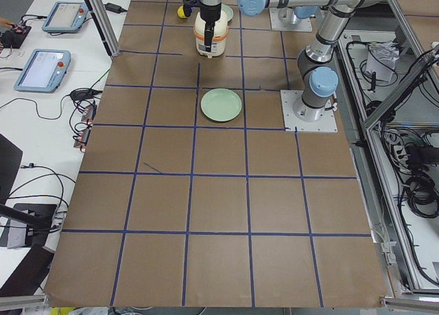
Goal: Press rice cooker button
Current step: 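Move the right gripper over the green button on the rice cooker lid, then press down on the green lid button with the closed right gripper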
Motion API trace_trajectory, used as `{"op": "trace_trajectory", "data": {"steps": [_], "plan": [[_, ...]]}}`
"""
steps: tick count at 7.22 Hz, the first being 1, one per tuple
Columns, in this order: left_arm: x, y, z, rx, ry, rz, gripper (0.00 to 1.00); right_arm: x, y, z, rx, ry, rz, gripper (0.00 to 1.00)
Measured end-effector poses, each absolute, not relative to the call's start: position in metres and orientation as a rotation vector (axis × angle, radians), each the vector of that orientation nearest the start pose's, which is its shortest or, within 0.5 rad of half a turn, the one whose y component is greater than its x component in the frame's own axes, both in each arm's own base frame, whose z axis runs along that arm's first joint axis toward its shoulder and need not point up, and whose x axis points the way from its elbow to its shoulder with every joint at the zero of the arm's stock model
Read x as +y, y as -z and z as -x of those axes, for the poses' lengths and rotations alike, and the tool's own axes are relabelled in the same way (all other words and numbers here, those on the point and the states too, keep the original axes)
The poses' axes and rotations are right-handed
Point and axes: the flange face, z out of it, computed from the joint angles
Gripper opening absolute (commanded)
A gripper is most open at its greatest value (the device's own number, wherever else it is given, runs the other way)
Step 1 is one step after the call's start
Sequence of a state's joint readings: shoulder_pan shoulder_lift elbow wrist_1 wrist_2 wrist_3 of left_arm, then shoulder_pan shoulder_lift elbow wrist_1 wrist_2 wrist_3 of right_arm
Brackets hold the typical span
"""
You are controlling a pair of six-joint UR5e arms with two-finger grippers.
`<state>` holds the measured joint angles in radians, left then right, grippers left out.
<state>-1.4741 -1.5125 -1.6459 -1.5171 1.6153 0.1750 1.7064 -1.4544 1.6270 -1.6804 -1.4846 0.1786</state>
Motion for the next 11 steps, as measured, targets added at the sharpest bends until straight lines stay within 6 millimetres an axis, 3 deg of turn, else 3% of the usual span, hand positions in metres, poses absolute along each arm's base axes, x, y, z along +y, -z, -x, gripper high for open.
{"op": "trace_trajectory", "data": {"steps": [5, 11], "plan": [[-0.481, -0.484, 0.083, 3.09, 0.047, -0.12, 1.0, -0.503, -0.394, -0.216, 3.027, -0.177, -0.078, 0.15], [-0.481, -0.485, 0.083, 3.09, 0.048, -0.12, 1.0, -0.516, -0.378, -0.221, 2.995, -0.163, -0.041, 0.16]]}}
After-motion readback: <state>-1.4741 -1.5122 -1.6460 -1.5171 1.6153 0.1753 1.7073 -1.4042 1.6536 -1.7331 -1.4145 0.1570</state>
